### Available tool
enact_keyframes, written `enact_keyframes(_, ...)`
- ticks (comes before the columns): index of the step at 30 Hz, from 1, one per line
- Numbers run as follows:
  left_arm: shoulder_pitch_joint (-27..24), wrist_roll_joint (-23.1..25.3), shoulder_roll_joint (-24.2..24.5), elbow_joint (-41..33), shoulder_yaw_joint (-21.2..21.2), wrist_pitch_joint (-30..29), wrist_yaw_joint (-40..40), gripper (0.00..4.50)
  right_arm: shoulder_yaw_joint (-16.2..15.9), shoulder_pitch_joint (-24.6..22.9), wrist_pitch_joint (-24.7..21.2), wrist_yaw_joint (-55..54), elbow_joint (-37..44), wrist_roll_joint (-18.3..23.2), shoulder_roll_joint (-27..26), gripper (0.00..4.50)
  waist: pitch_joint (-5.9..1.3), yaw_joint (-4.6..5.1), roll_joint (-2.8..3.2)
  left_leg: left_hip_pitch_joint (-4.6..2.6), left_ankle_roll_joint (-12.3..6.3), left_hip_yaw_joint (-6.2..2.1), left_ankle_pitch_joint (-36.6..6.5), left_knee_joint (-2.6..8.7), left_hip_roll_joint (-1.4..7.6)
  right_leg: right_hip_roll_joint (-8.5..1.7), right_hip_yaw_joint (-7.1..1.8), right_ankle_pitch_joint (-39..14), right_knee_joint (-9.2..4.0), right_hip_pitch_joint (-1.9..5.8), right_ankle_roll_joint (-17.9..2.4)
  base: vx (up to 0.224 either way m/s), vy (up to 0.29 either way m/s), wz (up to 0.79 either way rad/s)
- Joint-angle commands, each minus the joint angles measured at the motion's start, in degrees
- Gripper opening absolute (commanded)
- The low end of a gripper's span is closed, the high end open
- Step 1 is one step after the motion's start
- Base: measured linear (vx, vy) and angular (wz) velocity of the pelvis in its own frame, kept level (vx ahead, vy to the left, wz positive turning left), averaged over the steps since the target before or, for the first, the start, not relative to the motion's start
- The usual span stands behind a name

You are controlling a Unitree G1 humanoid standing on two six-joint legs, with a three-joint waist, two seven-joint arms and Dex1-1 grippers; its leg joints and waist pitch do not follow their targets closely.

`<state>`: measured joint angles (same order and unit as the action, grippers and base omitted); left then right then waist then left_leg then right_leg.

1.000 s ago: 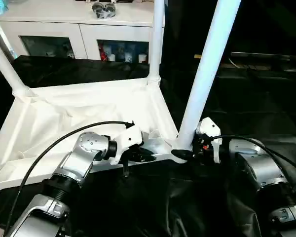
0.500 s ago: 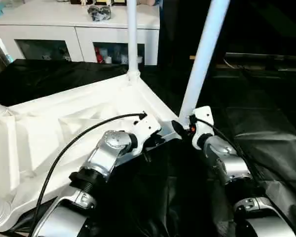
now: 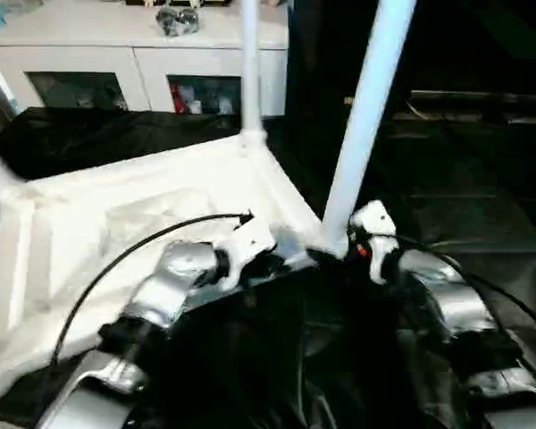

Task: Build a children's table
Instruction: Rotate leg to tighten

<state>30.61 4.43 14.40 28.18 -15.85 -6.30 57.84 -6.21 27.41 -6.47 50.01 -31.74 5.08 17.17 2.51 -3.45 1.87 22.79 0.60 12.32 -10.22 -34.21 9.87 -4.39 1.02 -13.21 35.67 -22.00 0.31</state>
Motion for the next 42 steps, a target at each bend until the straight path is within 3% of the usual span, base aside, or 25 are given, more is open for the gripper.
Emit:
enact_keyframes(1, -0.4, -4.1, -0.6, -2.9, -0.1, 3.0, 3.2, 0.00, -1.9, -0.8, -0.5, 4.3, 1.6, 0.7, 0.1, 4.21, -3.20, -0.08, -0.71, -1.72, -3.58, -2.00, -10.5, 4.04, 3.84, -3.87, -1.67, -3.4, -4.27, 1.53, -14.6, 0.000, 0.000, 0.00)
enact_keyframes(3, -0.9, -4.9, 0.6, -3.8, -0.2, 2.7, 5.6, 0.00, -1.5, -1.1, -0.7, 6.4, 2.4, 1.7, 1.1, 4.06, -3.20, -0.17, -0.77, -1.74, -3.58, -1.97, -10.4, 4.06, 3.86, -3.83, -1.65, -3.1, -4.19, 1.55, -14.7, 0.000, 0.000, 0.00)
enact_keyframes(4, -1.2, -5.4, 1.8, -4.4, -0.5, 2.4, 7.8, 0.00, -1.4, -1.5, -0.8, 8.4, 3.0, 2.4, 2.2, 3.90, -3.23, -0.08, -1.18, -1.73, -3.69, -1.92, -10.0, 4.07, 3.89, -3.77, -1.61, -2.4, -4.11, 1.51, -14.9, 0.000, 0.000, 0.00)
enact_keyframes(6, -1.4, -5.7, 2.3, -4.7, -0.6, 2.2, 8.7, 0.00, -1.8, -1.7, -0.9, 9.3, 3.4, 2.8, 2.8, 3.90, -3.25, -0.20, -1.01, -1.66, -3.88, -1.90, -9.5, 3.99, 3.86, -3.84, -1.60, -1.9, -3.96, 1.46, -15.1, 0.000, 0.000, 0.00)
enact_keyframes(7, -1.4, -5.7, 2.8, -4.7, -0.7, 2.4, 9.4, 0.00, -2.0, -1.8, -0.9, 10.0, 3.6, 2.9, 3.3, 3.65, -3.28, -0.26, -1.10, -1.71, -4.08, -1.85, -9.0, 3.88, 3.84, -3.85, -1.61, -1.4, -3.94, 1.46, -15.2, 0.000, 0.000, 0.00)
enact_keyframes(11, -1.0, -5.9, 4.3, -4.4, -0.5, 2.5, 11.6, 0.00, -2.9, -2.5, -1.6, 13.8, 4.8, 3.0, 5.1, 3.46, -3.24, -0.69, -1.26, -1.66, -4.58, -1.81, -8.3, 3.81, 3.88, -3.94, -1.60, -1.6, -3.84, 1.49, -14.9, 0.000, 0.000, 0.00)
enact_keyframes(12, -0.7, -5.9, 4.5, -4.0, -0.3, 2.6, 11.9, 0.00, -3.1, -2.5, -1.5, 14.3, 4.8, 2.8, 5.3, 3.21, -3.25, -0.70, -1.24, -1.67, -4.57, -1.79, -8.2, 3.81, 3.88, -3.92, -1.61, -1.5, -3.84, 1.45, -15.0, 0.000, 0.000, 0.00)
enact_keyframes(17, 0.2, -6.3, 5.2, -2.9, 0.0, 2.8, 12.7, 0.00, -4.6, -2.5, -0.7, 15.3, 4.5, 1.5, 6.0, 2.81, -3.24, -0.83, -1.32, -1.77, -3.92, -1.81, -8.6, 3.82, 3.88, -3.96, -1.64, -1.9, -3.83, 1.40, -15.1, 0.000, 0.000, 0.00)
enact_keyframes(24, 0.3, -5.7, 4.7, -2.0, 0.0, 3.2, 11.8, 0.00, -4.8, -3.2, -1.6, 14.5, 5.1, 2.3, 4.4, 2.67, -3.27, -0.82, -1.33, -1.70, -4.33, -1.79, -7.8, 3.70, 3.81, -3.93, -1.61, -0.5, -3.68, 1.48, -15.4, 0.000, 0.000, 0.00)
enact_keyframes(27, 0.5, -4.1, 2.7, -1.6, 0.0, 1.4, 7.2, 0.00, -4.3, -4.2, -2.6, 9.6, 5.4, 2.2, 1.8, 2.67, -3.19, -0.81, -1.25, -1.78, -3.89, -1.86, -8.7, 3.86, 3.86, -3.93, -1.62, -2.0, -3.87, 1.37, -15.1, 0.000, 0.000, 0.00)
enact_keyframes(30, 1.3, -2.5, 0.1, -0.4, 0.0, 0.5, 1.9, 0.00, -2.9, -3.5, -2.2, 0.8, 2.5, 0.6, -2.0, 2.67, -2.99, -0.38, -1.14, -1.90, -2.30, -1.94, -10.8, 4.15, 3.77, -3.96, -1.77, -5.0, -4.24, 1.10, -14.9, 0.000, 0.000, 0.00)
enact_keyframes(31, 1.7, -2.2, -0.8, -0.1, 0.0, -0.1, 0.5, 0.00, -2.3, -3.1, -2.1, -2.2, 1.2, 0.2, -3.3, 2.67, -2.87, 0.07, -1.20, -2.01, -0.42, -2.13, -13.1, 4.43, 3.67, -4.09, -1.80, -8.6, -4.56, 1.08, -14.5, 0.000, 0.000, 0.00)
enact_keyframes(35, 3.5, 0.2, -5.8, 1.7, -1.0, -2.3, -6.5, 0.00, 1.1, 0.2, -2.3, -16.1, -4.8, 0.0, -10.4, 2.67, -2.84, 0.63, -0.87, -2.06, 1.72, -2.48, -15.7, 4.83, 3.66, -4.23, -1.93, -12.2, -4.96, 1.04, -12.9, 0.000, 0.000, 0.00)
enact_keyframes(39, 4.6, 1.8, -9.4, 3.2, -1.6, -4.0, -11.7, 0.00, 1.5, 1.9, -2.8, -24.1, -6.6, -1.6, -15.2, 2.67, -2.89, 0.82, -0.59, -2.14, 2.21, -2.41, -16.0, 4.89, 3.51, -3.99, -2.00, -10.3, -4.98, 0.85, -12.5, 0.000, 0.000, 0.00)
enact_keyframes(41, 4.6, 1.7, -10.4, 3.2, -1.5, -4.2, -12.3, 0.00, 1.2, 2.1, -2.5, -24.2, -6.2, -1.8, -16.6, 2.67, -3.00, 0.74, -0.70, -2.07, 1.30, -2.32, -15.2, 4.69, 3.45, -4.03, -2.01, -8.4, -5.00, 1.01, -12.4, 0.000, 0.000, 0.00)
enact_keyframes(42, 4.6, 1.6, -10.7, 3.1, -1.5, -4.3, -12.2, 0.00, 1.2, 2.0, -2.3, -22.8, -5.5, -1.1, -17.1, 3.02, -3.02, 0.74, -0.53, -1.92, 1.01, -2.37, -15.0, 4.70, 3.43, -4.05, -1.99, -8.0, -4.92, 1.16, -12.4, 0.000, 0.000, 0.00)
